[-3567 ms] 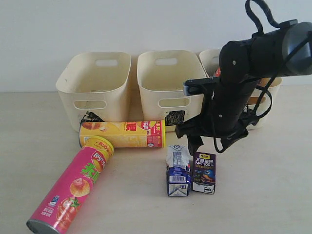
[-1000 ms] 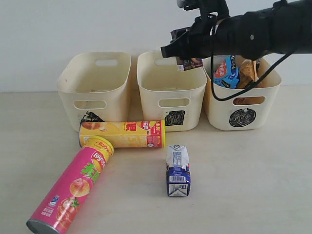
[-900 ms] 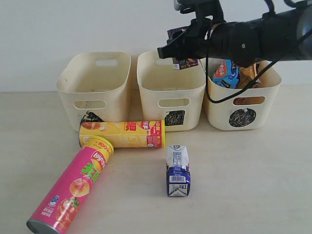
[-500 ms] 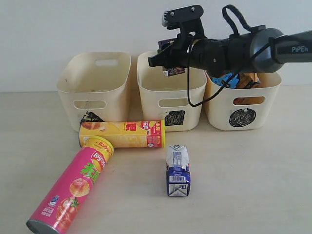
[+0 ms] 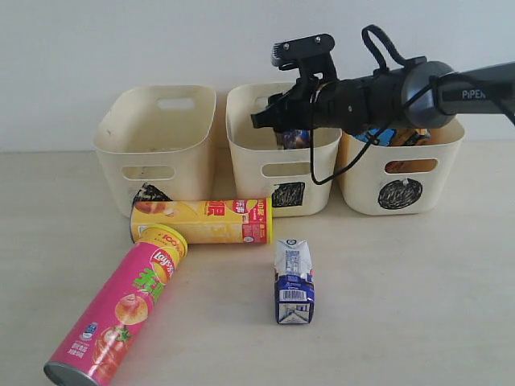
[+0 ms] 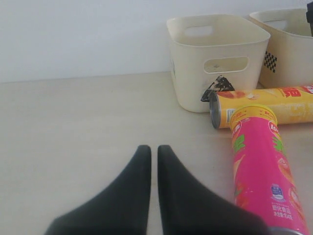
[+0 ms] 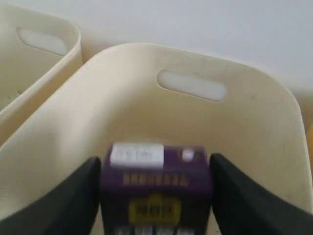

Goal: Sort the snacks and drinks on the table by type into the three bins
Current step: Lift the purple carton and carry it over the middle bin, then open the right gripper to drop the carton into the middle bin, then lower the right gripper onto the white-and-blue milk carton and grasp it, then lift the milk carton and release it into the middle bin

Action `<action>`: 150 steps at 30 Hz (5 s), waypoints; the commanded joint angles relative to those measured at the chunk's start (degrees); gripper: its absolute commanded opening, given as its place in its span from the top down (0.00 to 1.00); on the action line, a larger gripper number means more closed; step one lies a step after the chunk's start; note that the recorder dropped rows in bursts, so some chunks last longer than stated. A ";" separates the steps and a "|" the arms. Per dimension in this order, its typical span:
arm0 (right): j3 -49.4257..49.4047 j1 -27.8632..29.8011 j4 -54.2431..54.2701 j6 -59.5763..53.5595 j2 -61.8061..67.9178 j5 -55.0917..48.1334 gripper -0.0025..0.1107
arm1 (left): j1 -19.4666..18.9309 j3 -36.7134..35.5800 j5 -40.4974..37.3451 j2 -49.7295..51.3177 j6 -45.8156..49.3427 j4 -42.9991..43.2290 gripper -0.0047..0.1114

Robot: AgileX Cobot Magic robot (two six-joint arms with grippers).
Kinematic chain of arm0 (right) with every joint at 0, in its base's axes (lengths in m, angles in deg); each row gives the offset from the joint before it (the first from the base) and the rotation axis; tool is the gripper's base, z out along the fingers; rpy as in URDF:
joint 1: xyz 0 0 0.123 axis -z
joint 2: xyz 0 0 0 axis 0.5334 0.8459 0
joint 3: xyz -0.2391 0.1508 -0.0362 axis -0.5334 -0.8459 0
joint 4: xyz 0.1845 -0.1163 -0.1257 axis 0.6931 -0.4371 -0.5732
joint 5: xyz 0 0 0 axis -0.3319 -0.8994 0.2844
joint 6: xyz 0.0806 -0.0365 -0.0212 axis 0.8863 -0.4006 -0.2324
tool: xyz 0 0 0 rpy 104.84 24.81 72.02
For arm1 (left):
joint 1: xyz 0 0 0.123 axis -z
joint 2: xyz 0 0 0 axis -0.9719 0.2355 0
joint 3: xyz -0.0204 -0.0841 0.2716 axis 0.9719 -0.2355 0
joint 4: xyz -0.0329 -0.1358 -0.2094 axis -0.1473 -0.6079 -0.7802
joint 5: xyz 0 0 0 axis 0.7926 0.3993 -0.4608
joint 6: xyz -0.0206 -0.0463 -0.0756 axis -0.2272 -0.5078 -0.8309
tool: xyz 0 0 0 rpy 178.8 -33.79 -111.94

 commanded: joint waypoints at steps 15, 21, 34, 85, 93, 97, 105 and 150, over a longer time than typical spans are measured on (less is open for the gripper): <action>0.66 0.25 0.22 -2.66 -6.61 -10.52 0.38 | -0.17 -0.23 0.46 -0.23 -0.74 -0.21 0.93; 0.66 0.25 0.22 -2.95 -12.18 -23.01 0.41 | -0.17 -0.23 0.46 -0.23 -0.74 -0.21 0.93; 0.66 0.14 0.10 -3.70 -16.52 -47.02 0.98 | -0.17 -0.23 0.46 -0.23 -0.74 -0.21 0.93; -16.57 -12.56 -1.20 19.18 -14.27 -51.26 0.18 | -0.17 -0.23 0.17 -0.23 -0.74 -0.21 0.93; -16.47 -12.56 -1.03 19.41 -12.08 -48.08 0.20 | -0.17 -0.23 0.17 -0.23 -0.74 -0.21 0.93; -16.47 -12.56 -1.03 19.63 -11.04 -47.31 0.32 | -0.17 -0.23 0.17 -0.23 -0.74 -0.21 0.93; -16.47 -12.56 -1.03 19.35 -8.11 -44.61 0.35 | -0.17 -0.23 0.38 -0.23 -0.74 -0.21 0.93; -11.32 -12.31 -13.31 11.09 -27.43 -29.65 0.98 | -0.17 -0.23 0.26 -0.23 -0.74 -0.21 0.93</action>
